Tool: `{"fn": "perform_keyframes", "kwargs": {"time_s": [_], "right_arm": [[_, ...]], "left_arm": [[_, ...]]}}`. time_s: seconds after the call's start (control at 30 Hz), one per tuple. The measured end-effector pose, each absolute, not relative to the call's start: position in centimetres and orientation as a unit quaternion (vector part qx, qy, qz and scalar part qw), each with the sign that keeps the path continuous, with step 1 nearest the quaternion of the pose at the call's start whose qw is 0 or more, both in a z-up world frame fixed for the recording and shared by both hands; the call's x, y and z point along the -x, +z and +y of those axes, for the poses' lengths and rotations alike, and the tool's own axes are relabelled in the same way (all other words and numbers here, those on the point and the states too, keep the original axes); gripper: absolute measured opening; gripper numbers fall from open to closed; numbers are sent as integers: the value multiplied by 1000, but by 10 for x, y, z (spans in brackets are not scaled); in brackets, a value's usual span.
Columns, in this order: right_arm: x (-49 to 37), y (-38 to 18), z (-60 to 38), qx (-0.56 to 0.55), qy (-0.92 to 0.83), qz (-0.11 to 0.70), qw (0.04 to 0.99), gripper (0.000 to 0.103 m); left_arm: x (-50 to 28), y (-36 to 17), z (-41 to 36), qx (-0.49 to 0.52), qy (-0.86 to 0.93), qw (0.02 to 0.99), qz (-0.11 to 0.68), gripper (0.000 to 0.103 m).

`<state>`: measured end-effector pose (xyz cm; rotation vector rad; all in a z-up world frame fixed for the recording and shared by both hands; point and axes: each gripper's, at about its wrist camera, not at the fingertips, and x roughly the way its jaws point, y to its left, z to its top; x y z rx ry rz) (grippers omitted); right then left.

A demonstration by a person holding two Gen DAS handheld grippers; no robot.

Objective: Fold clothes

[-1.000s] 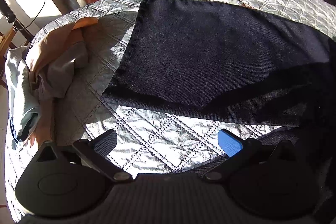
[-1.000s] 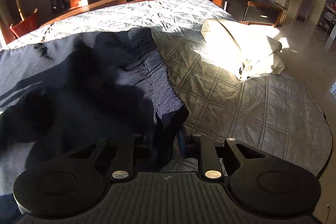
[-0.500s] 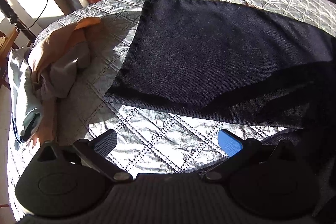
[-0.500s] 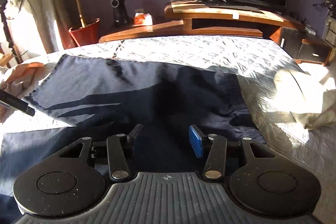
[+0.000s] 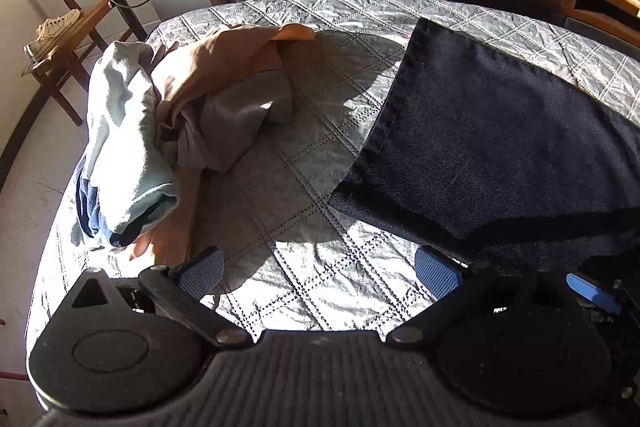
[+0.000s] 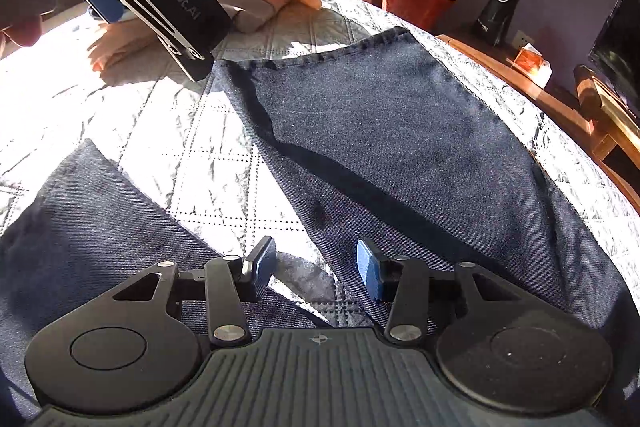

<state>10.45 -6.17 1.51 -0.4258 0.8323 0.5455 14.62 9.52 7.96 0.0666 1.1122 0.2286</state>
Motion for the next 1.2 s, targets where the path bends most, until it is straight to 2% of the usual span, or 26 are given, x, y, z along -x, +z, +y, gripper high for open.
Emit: {"fn": "perform_keyframes", "kwargs": {"time_s": [0.03, 0.07, 0.1, 0.13, 0.23, 0.3, 0.33, 0.37, 0.4, 0.6, 0.9, 1.1, 1.2], "right_arm": [[-109, 14, -62, 188, 254, 393, 863, 44], [-114, 14, -61, 183, 248, 394, 866, 24], [-120, 13, -60, 179, 242, 395, 868, 11], [-123, 15, -58, 183, 237, 393, 869, 7], [-128, 20, -52, 182, 245, 401, 864, 7], [-131, 29, -57, 127, 278, 414, 858, 26], [-133, 36, -62, 98, 289, 405, 862, 55], [-135, 43, -67, 70, 299, 394, 866, 78], [-138, 50, -71, 65, 291, 374, 878, 82], [-197, 63, -66, 78, 224, 364, 901, 82], [-302, 58, -39, 37, 183, 358, 915, 82], [-343, 25, 0, 185, 234, 364, 883, 82], [-360, 10, -6, 155, 217, 391, 881, 82]], "left_arm": [[-146, 80, 98, -29, 110, 843, 526, 102], [-145, 81, 102, -23, 111, 842, 527, 102], [-145, 82, 105, -17, 112, 842, 527, 102], [-144, 83, 108, -13, 114, 843, 526, 102], [-141, 86, 115, -3, 121, 844, 522, 102], [-140, 87, 121, 4, 128, 845, 519, 102], [-139, 87, 123, 8, 131, 844, 520, 102], [-138, 87, 126, 12, 132, 843, 521, 102], [-137, 86, 128, 16, 133, 841, 524, 102], [-133, 87, 144, 41, 140, 837, 528, 102], [-126, 88, 171, 78, 150, 829, 533, 102], [-122, 90, 185, 76, 145, 831, 532, 102], [-122, 87, 192, 81, 145, 827, 537, 102]]}}
